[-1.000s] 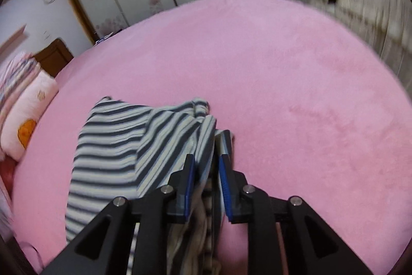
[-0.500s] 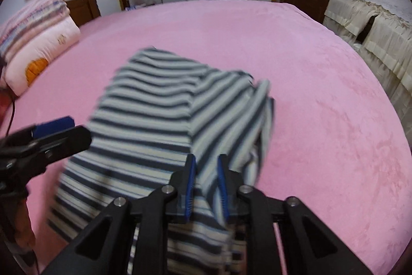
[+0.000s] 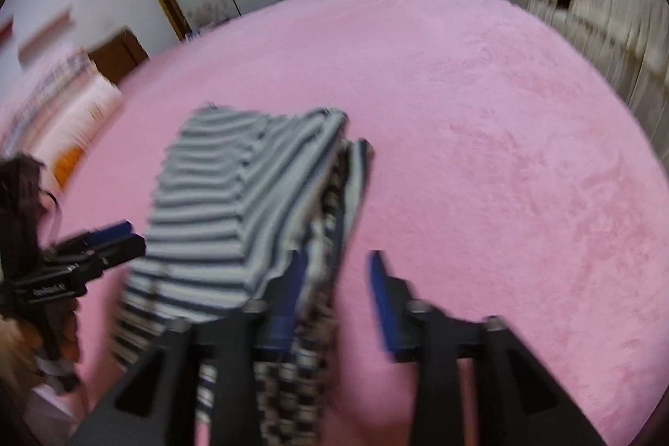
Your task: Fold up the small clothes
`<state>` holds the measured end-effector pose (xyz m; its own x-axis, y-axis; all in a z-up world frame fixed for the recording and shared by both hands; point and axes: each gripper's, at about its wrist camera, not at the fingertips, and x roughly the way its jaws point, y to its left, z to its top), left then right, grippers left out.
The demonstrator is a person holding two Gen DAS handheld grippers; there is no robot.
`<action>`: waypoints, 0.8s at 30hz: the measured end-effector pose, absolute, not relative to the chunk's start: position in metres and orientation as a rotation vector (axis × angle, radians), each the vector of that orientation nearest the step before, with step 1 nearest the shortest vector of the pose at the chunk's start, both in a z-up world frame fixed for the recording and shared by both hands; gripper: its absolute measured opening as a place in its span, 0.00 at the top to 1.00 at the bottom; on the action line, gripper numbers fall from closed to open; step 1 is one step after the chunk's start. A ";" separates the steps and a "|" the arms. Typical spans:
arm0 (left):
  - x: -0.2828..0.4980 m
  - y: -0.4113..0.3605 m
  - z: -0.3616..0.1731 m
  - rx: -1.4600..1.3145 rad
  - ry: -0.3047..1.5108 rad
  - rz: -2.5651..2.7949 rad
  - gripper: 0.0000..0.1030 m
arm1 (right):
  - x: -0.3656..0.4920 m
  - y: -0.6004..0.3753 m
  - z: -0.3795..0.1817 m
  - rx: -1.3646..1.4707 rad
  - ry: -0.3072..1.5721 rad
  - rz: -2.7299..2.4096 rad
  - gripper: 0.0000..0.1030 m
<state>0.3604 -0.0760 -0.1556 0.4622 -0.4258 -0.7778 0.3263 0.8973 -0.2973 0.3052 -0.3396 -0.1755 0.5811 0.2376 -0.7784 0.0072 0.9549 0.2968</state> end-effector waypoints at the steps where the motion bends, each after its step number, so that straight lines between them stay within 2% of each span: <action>1: 0.365 -0.074 -0.147 -0.108 0.982 -0.467 0.21 | 0.308 -0.342 -0.170 0.315 0.930 0.147 0.39; 2: 0.369 -0.072 -0.141 -0.104 0.979 -0.465 0.17 | 0.310 -0.343 -0.165 0.331 0.918 0.150 0.29; 3: 0.374 -0.068 -0.134 -0.101 0.970 -0.461 0.14 | 0.313 -0.343 -0.160 0.344 0.908 0.156 0.25; 4: 0.375 -0.066 -0.129 -0.106 0.969 -0.468 0.07 | 0.318 -0.343 -0.157 0.356 0.904 0.172 0.25; 5: 0.379 -0.062 -0.128 -0.113 0.980 -0.485 0.05 | 0.324 -0.342 -0.156 0.366 0.915 0.193 0.24; 12: 0.414 -0.046 -0.154 -0.133 1.086 -0.479 0.03 | 0.361 -0.341 -0.191 0.418 1.064 0.272 0.24; 24: 0.454 -0.047 -0.221 -0.290 1.184 -0.564 0.01 | 0.380 -0.347 -0.234 0.501 1.122 0.336 0.24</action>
<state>0.4537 -0.0472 -0.2208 0.2620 -0.5568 -0.7883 0.2619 0.8272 -0.4972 0.3803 -0.3465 -0.2341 0.4022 0.4975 -0.7686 -0.0072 0.8412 0.5407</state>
